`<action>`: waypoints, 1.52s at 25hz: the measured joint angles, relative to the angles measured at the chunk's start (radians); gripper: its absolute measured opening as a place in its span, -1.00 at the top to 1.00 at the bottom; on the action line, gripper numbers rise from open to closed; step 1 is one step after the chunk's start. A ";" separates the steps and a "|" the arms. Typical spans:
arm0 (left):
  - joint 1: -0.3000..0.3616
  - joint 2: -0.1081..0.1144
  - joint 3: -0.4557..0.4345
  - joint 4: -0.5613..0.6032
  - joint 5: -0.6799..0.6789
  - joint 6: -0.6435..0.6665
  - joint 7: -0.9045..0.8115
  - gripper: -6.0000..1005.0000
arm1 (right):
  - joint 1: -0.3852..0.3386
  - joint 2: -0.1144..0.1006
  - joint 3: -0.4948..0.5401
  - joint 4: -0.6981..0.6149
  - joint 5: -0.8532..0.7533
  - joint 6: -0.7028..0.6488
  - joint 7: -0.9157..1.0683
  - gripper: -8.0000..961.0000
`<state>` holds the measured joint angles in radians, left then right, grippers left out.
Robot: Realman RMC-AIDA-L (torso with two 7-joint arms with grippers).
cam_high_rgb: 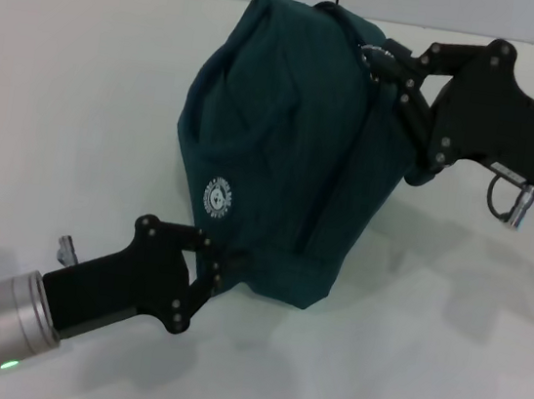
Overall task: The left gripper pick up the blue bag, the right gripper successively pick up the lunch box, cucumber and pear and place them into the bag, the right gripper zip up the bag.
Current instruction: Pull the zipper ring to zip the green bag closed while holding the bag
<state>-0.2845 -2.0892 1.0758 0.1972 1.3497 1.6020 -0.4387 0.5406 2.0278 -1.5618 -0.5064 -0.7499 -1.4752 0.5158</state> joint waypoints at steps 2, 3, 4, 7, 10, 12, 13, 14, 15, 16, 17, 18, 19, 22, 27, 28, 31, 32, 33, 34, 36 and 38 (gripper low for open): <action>-0.004 0.000 0.000 -0.004 -0.013 0.012 -0.024 0.86 | -0.004 0.000 -0.026 -0.005 0.018 -0.001 -0.012 0.95; -0.005 0.000 0.000 -0.005 -0.020 0.018 -0.042 0.84 | -0.004 0.000 -0.033 -0.007 0.023 -0.001 -0.016 0.95; -0.005 0.001 0.000 -0.006 -0.024 0.021 -0.055 0.83 | -0.005 0.000 -0.040 -0.007 0.028 -0.001 -0.025 0.95; 0.002 0.001 0.000 -0.005 -0.047 0.033 -0.062 0.78 | -0.007 0.000 -0.046 -0.008 0.030 -0.002 -0.055 0.95; 0.008 -0.001 0.000 -0.005 -0.059 0.074 -0.066 0.62 | -0.008 0.000 -0.047 -0.008 0.030 -0.002 -0.058 0.95; 0.008 -0.001 0.000 -0.006 -0.059 0.113 -0.085 0.51 | -0.008 0.000 -0.048 -0.008 0.030 -0.003 -0.059 0.95; 0.008 -0.001 0.000 -0.006 -0.060 0.131 -0.097 0.45 | -0.008 0.000 -0.048 -0.008 0.030 -0.004 -0.060 0.95; 0.007 -0.001 0.000 -0.006 -0.062 0.144 -0.106 0.39 | -0.008 0.000 -0.048 -0.008 0.030 -0.004 -0.061 0.95; 0.005 0.000 0.000 -0.006 -0.067 0.159 -0.120 0.34 | -0.008 0.000 -0.048 -0.008 0.030 -0.004 -0.061 0.95; 0.003 0.000 0.000 -0.007 -0.073 0.166 -0.130 0.26 | -0.008 0.000 -0.049 -0.008 0.030 -0.004 -0.061 0.95; 0.000 -0.001 0.000 -0.007 -0.080 0.170 -0.138 0.18 | -0.008 0.000 -0.049 -0.008 0.030 -0.004 -0.062 0.95; -0.004 -0.002 0.000 -0.009 -0.086 0.170 -0.144 0.09 | -0.008 0.000 -0.049 -0.008 0.030 -0.004 -0.062 0.95; -0.010 -0.003 0.000 -0.016 -0.098 0.170 -0.147 0.01 | -0.008 0.000 -0.049 -0.008 0.031 -0.004 -0.062 0.95; -0.051 -0.007 0.001 -0.080 -0.153 0.164 -0.156 -0.22 | -0.008 0.000 -0.049 -0.008 0.031 -0.005 -0.065 0.95; -0.105 -0.010 0.001 -0.139 -0.183 0.123 -0.154 -0.57 | -0.007 0.000 -0.065 -0.005 0.049 -0.012 -0.092 0.95; -0.108 -0.011 0.001 -0.141 -0.185 0.117 -0.154 -0.62 | -0.007 0.000 -0.071 -0.003 0.058 -0.012 -0.095 0.95; -0.111 -0.012 0.001 -0.142 -0.187 0.108 -0.154 -0.76 | -0.009 0.000 -0.082 0.001 0.076 -0.013 -0.115 0.95; -0.111 -0.012 0.001 -0.142 -0.188 0.108 -0.153 -0.74 | -0.011 0.000 -0.084 0.001 0.078 -0.013 -0.121 0.95; -0.112 -0.012 0.001 -0.143 -0.190 0.108 -0.153 -0.72 | -0.013 0.000 -0.085 0.002 0.078 -0.013 -0.125 0.95; -0.112 -0.012 0.001 -0.143 -0.194 0.108 -0.153 -0.69 | -0.015 0.000 -0.086 0.002 0.079 -0.013 -0.126 0.95; -0.112 -0.011 0.001 -0.142 -0.200 0.109 -0.153 -0.65 | -0.016 0.000 -0.086 0.002 0.079 -0.013 -0.127 0.95; -0.112 -0.009 0.001 -0.138 -0.202 0.111 -0.150 -0.58 | -0.017 0.000 -0.086 0.002 0.079 -0.013 -0.129 0.95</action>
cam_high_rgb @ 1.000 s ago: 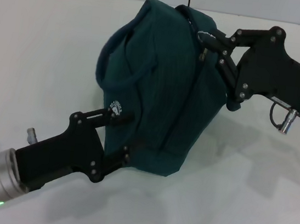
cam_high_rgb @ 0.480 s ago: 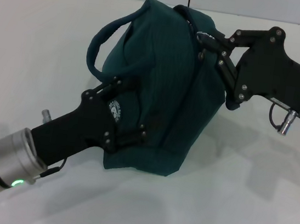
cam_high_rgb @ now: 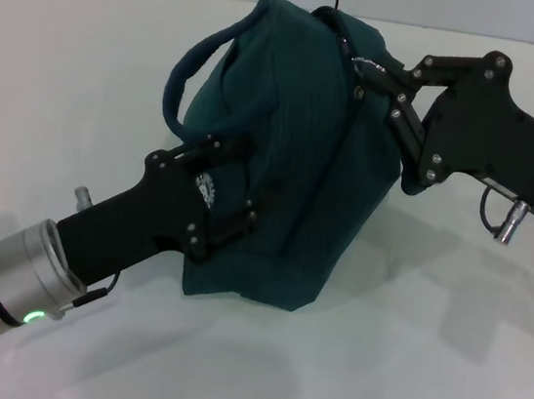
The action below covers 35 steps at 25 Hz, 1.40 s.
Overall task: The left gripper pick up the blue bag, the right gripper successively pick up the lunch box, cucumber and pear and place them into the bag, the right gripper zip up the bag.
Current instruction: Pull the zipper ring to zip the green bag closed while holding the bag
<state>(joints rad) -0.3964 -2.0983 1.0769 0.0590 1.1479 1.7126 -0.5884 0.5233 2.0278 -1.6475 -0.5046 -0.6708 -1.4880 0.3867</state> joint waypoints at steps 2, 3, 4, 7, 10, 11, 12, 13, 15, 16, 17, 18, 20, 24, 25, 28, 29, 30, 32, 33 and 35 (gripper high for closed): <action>0.001 0.001 0.000 0.001 -0.003 0.000 0.004 -0.49 | -0.002 0.000 0.000 0.000 0.000 0.000 -0.003 0.95; 0.002 0.001 0.000 0.001 -0.006 0.000 0.006 -0.44 | -0.003 0.000 0.000 0.000 0.000 0.000 -0.006 0.95; 0.003 0.001 0.000 0.001 -0.009 0.000 0.010 -0.39 | -0.003 0.000 0.001 0.000 0.000 0.000 -0.008 0.95; 0.005 0.001 0.000 0.002 -0.012 0.000 0.033 -0.25 | -0.004 0.000 0.002 0.002 0.001 0.000 -0.009 0.95; 0.004 0.001 0.004 0.003 -0.011 0.003 0.057 -0.02 | -0.004 0.000 0.000 0.004 0.001 0.000 -0.009 0.95; 0.003 0.003 0.005 0.004 -0.008 0.004 0.067 0.13 | -0.004 0.000 -0.001 0.004 0.001 0.000 -0.009 0.95; 0.003 0.004 0.006 0.004 -0.002 0.005 0.082 0.27 | -0.004 0.000 -0.002 0.004 0.001 0.000 -0.009 0.95; 0.007 0.005 0.007 0.004 0.003 0.008 0.106 0.35 | -0.004 0.000 -0.002 0.004 0.001 0.000 -0.009 0.95; 0.019 0.006 0.008 0.008 0.007 0.015 0.154 0.50 | -0.004 0.000 -0.002 0.005 0.001 0.000 -0.007 0.95; 0.030 0.006 0.009 0.014 0.007 0.021 0.182 0.57 | -0.004 0.000 -0.002 0.006 0.001 0.000 -0.005 0.95; 0.041 0.006 0.009 0.020 0.006 0.025 0.203 0.65 | -0.005 0.000 -0.002 0.007 0.001 -0.001 -0.004 0.95; 0.050 0.006 0.009 0.028 0.006 0.027 0.225 0.72 | -0.005 0.000 -0.002 0.009 0.001 -0.001 -0.002 0.95; 0.060 0.006 0.009 0.035 0.009 0.028 0.262 0.78 | -0.005 0.000 -0.004 0.010 0.001 -0.003 0.011 0.95; 0.067 0.007 0.009 0.036 0.024 0.031 0.324 0.88 | -0.005 0.000 -0.006 0.011 0.000 -0.022 0.066 0.95; 0.069 0.008 0.009 0.036 0.025 0.035 0.335 0.88 | -0.005 0.000 -0.005 0.011 0.000 -0.027 0.073 0.95; 0.084 0.010 0.009 0.045 0.026 0.054 0.361 0.88 | -0.006 0.000 0.002 0.011 0.002 -0.030 0.084 0.95; 0.088 0.011 0.009 0.049 0.026 0.059 0.365 0.88 | -0.007 -0.001 0.004 0.012 0.008 -0.029 0.091 0.95; 0.091 0.013 0.009 0.054 0.026 0.061 0.369 0.88 | -0.009 -0.001 0.004 0.013 0.015 -0.027 0.097 0.95; 0.093 0.016 0.009 0.060 0.026 0.061 0.373 0.88 | -0.011 -0.003 0.005 0.025 0.041 -0.026 0.104 0.95; 0.094 0.016 0.009 0.062 0.027 0.061 0.374 0.88 | -0.011 -0.003 0.005 0.029 0.049 -0.025 0.104 0.95; 0.095 0.016 0.009 0.064 0.027 0.058 0.374 0.88 | -0.012 -0.003 0.005 0.043 0.088 -0.021 0.109 0.95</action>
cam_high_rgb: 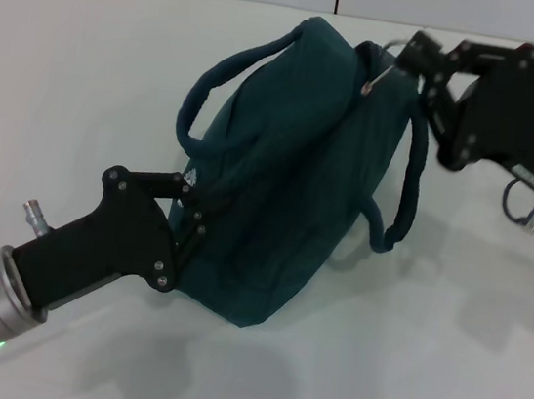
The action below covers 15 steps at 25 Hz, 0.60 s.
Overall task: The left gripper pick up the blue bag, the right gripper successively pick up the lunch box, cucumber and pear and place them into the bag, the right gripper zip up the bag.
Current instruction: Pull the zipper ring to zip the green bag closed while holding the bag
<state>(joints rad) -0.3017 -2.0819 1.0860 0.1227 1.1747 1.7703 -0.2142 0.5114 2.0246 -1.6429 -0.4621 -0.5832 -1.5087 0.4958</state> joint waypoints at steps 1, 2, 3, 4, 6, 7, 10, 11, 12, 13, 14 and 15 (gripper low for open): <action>0.000 0.000 0.000 0.000 0.000 -0.004 0.000 0.88 | 0.000 0.000 0.000 0.009 0.021 0.006 0.007 0.95; 0.000 0.000 0.000 0.000 0.000 -0.007 0.000 0.88 | 0.000 0.000 0.000 0.015 0.043 0.019 0.018 0.95; -0.001 0.000 0.000 0.000 0.000 -0.010 0.000 0.89 | 0.000 -0.001 0.000 0.020 0.063 0.035 0.032 0.95; -0.003 0.000 0.000 0.000 0.000 -0.013 0.000 0.89 | 0.000 -0.002 0.000 0.022 0.074 0.049 0.041 0.95; -0.007 0.000 -0.001 0.001 0.000 -0.016 -0.001 0.89 | 0.000 -0.005 0.006 0.025 0.102 0.095 0.066 0.95; -0.009 0.001 -0.002 0.002 0.000 -0.017 -0.002 0.89 | 0.000 -0.005 0.013 0.027 0.106 0.104 0.074 0.95; -0.012 0.002 -0.006 0.002 -0.004 -0.022 -0.006 0.89 | -0.001 -0.006 0.054 0.050 0.112 0.121 0.101 0.95; -0.012 0.003 -0.007 0.002 -0.005 -0.024 -0.006 0.89 | -0.001 -0.006 0.070 0.059 0.115 0.122 0.111 0.95; -0.012 0.004 -0.008 0.002 -0.006 -0.025 -0.008 0.89 | -0.002 -0.007 0.077 0.063 0.117 0.122 0.115 0.95; -0.012 0.006 -0.009 0.002 -0.009 -0.026 -0.010 0.89 | -0.002 -0.007 0.088 0.069 0.118 0.122 0.122 0.95; -0.012 0.008 -0.010 0.002 -0.012 -0.026 -0.016 0.89 | -0.003 -0.007 0.093 0.074 0.118 0.122 0.126 0.95; -0.012 0.011 -0.010 0.003 -0.015 -0.027 -0.025 0.89 | -0.003 -0.007 0.096 0.077 0.119 0.122 0.129 0.95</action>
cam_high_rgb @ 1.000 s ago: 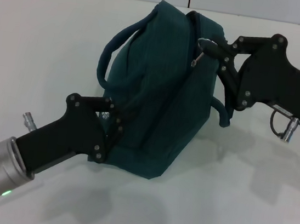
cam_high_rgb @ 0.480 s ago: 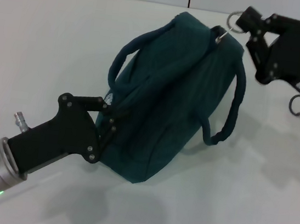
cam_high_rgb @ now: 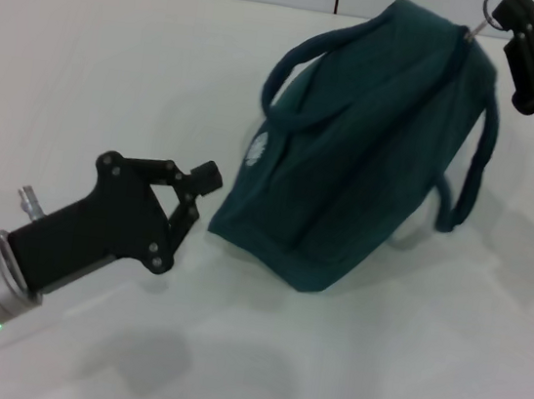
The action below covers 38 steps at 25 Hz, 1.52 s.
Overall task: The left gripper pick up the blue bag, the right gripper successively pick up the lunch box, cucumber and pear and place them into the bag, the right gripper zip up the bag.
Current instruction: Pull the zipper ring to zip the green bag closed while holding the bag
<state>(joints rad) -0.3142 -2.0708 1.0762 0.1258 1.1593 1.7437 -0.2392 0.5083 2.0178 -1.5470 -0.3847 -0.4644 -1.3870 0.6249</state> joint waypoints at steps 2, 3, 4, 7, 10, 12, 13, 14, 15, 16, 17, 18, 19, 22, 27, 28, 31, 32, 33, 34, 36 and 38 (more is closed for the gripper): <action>0.000 0.007 -0.001 0.008 -0.007 -0.003 -0.028 0.89 | 0.000 0.000 0.002 0.007 0.000 0.000 0.011 0.95; -0.001 0.011 -0.001 0.011 -0.010 -0.004 -0.039 0.89 | 0.000 -0.001 0.002 0.011 0.001 0.000 0.017 0.95; -0.003 0.013 -0.001 0.013 -0.010 -0.004 -0.052 0.91 | 0.000 -0.001 0.002 0.014 0.001 0.000 0.025 0.95; -0.008 0.009 -0.002 0.028 -0.038 0.003 -0.117 0.97 | 0.002 0.000 0.000 0.021 -0.001 -0.010 0.030 0.95; -0.004 -0.015 -0.002 0.037 -0.132 0.006 -0.137 0.97 | 0.006 0.003 -0.009 0.017 -0.007 -0.012 0.030 0.94; -0.010 -0.027 -0.001 0.003 -0.204 0.007 -0.088 0.94 | 0.010 0.005 -0.011 0.015 -0.009 -0.013 0.030 0.93; -0.019 -0.031 0.000 -0.025 -0.232 0.017 -0.068 0.93 | 0.010 0.006 -0.013 0.014 -0.009 -0.014 0.030 0.93; -0.027 -0.032 0.001 -0.050 -0.251 0.029 -0.058 0.92 | 0.011 0.006 -0.015 0.014 -0.009 -0.015 0.031 0.93; -0.034 -0.032 0.002 -0.066 -0.263 0.043 -0.056 0.91 | 0.011 0.006 -0.018 0.013 -0.009 -0.017 0.032 0.93; -0.041 -0.031 0.004 -0.077 -0.266 0.058 -0.067 0.90 | 0.011 0.006 -0.019 0.013 -0.009 -0.020 0.033 0.93; -0.045 -0.029 0.005 -0.078 -0.265 0.066 -0.078 0.88 | 0.011 0.006 -0.022 0.013 -0.009 -0.025 0.034 0.92; -0.053 -0.027 0.007 -0.074 -0.255 0.071 -0.117 0.87 | 0.009 0.006 -0.022 0.013 -0.009 -0.029 0.035 0.92; -0.063 -0.022 0.009 -0.059 -0.237 0.072 -0.172 0.86 | 0.008 0.005 -0.023 0.013 -0.009 -0.032 0.036 0.92; -0.085 0.002 0.010 0.036 -0.149 0.055 -0.401 0.48 | 0.004 0.005 -0.023 0.013 -0.009 -0.044 0.036 0.91; -0.115 0.032 0.005 0.296 0.025 -0.003 -0.821 0.09 | 0.003 0.005 -0.025 0.013 -0.010 -0.063 0.036 0.90; -0.124 0.029 0.005 0.346 0.052 -0.025 -0.890 0.01 | 0.003 0.005 -0.025 0.013 -0.010 -0.064 0.036 0.90; -0.147 0.010 0.007 0.421 0.109 -0.084 -0.987 -0.21 | 0.005 0.005 -0.027 0.013 -0.010 -0.070 0.036 0.89; -0.155 0.003 0.008 0.436 0.128 -0.103 -1.006 -0.28 | 0.005 0.005 -0.030 0.013 -0.010 -0.071 0.036 0.89; -0.169 -0.009 0.010 0.452 0.155 -0.129 -1.024 -0.35 | 0.006 0.005 -0.031 0.013 -0.010 -0.072 0.036 0.89; -0.177 -0.015 0.014 0.455 0.171 -0.144 -1.030 -0.35 | 0.007 0.005 -0.034 0.013 -0.011 -0.072 0.036 0.88; -0.201 -0.018 0.036 0.455 0.197 -0.177 -1.046 -0.34 | 0.010 0.006 -0.037 0.014 -0.011 -0.072 0.036 0.88; -0.222 -0.018 0.079 0.450 0.207 -0.215 -1.063 -0.33 | 0.010 0.006 -0.038 0.014 -0.011 -0.072 0.036 0.87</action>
<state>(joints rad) -0.5366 -2.0883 1.1556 0.5759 1.3660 1.5283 -1.3023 0.5182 2.0243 -1.5852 -0.3708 -0.4755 -1.4589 0.6606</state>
